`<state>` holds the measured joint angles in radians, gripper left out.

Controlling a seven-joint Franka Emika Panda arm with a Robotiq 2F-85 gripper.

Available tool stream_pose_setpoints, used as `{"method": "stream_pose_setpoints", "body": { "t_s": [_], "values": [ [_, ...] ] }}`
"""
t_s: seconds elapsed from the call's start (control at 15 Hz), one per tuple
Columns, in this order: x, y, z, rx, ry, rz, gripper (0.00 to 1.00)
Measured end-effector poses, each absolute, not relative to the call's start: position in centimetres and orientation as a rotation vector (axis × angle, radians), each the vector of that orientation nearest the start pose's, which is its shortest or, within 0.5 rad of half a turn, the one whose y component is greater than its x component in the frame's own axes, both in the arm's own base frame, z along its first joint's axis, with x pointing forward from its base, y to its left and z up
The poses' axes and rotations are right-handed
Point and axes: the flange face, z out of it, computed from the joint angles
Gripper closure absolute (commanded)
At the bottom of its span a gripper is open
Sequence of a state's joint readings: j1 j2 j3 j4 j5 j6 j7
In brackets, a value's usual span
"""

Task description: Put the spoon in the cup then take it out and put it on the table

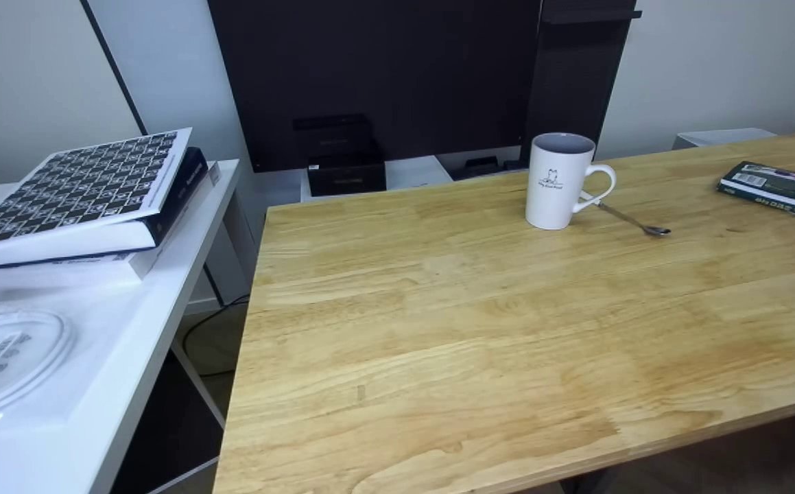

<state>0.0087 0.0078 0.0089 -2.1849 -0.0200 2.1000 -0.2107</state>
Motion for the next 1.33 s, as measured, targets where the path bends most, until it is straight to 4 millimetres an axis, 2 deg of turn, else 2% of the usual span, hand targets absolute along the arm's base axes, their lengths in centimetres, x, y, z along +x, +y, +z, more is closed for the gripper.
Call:
{"method": "stream_pose_setpoints", "body": {
  "t_s": [0.53,0.73,1.0,1.33],
  "values": [
    [52.8,0.9,37.2,-3.116,-0.402,0.164,0.0],
    [53.3,0.8,37.3,-3.122,-0.409,0.106,0.0],
    [55.8,-0.6,37.1,-3.13,-0.421,-0.063,0.0],
    [61.2,-3.0,35.9,-3.134,-0.388,-0.241,0.0]
  ]
}}
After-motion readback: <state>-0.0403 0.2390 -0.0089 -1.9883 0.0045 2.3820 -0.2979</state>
